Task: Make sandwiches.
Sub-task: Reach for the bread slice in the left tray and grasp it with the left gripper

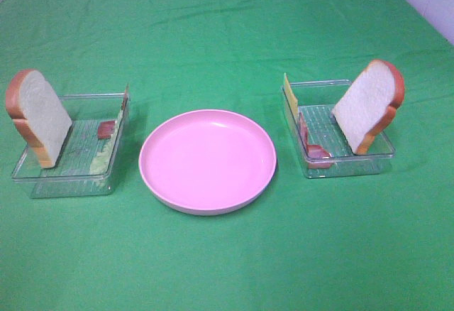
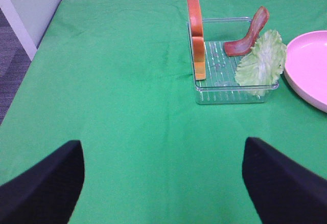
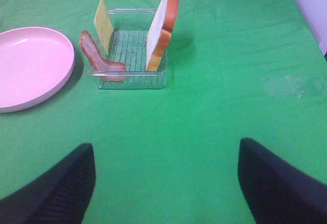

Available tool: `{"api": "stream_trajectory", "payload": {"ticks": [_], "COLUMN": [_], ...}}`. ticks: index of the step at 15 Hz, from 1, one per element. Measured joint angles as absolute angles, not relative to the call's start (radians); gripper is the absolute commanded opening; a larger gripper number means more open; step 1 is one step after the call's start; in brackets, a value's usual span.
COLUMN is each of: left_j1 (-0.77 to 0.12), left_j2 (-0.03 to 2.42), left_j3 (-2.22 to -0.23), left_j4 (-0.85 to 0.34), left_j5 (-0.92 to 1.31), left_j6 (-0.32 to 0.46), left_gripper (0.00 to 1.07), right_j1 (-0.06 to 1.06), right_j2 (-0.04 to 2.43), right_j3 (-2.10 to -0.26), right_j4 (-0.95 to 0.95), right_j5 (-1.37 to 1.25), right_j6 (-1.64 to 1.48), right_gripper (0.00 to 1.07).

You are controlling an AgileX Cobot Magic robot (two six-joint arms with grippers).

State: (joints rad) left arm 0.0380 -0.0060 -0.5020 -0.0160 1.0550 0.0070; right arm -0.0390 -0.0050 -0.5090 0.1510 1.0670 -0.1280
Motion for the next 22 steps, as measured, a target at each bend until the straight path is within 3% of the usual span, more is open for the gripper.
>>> {"api": "stream_trajectory", "payload": {"ticks": [22], "left_j1": [0.038], "left_j2": [-0.006], "left_j3": [-0.502], "left_j4": [-0.016], "left_j5": [1.055], "left_j6": [0.007], "left_gripper": [0.8], "right_j1": [-0.039], "right_j2": [-0.005], "right_j3": [-0.509], "right_j4": [0.151], "right_j5": [1.067], "right_j6": [-0.128], "right_gripper": [0.74]}}
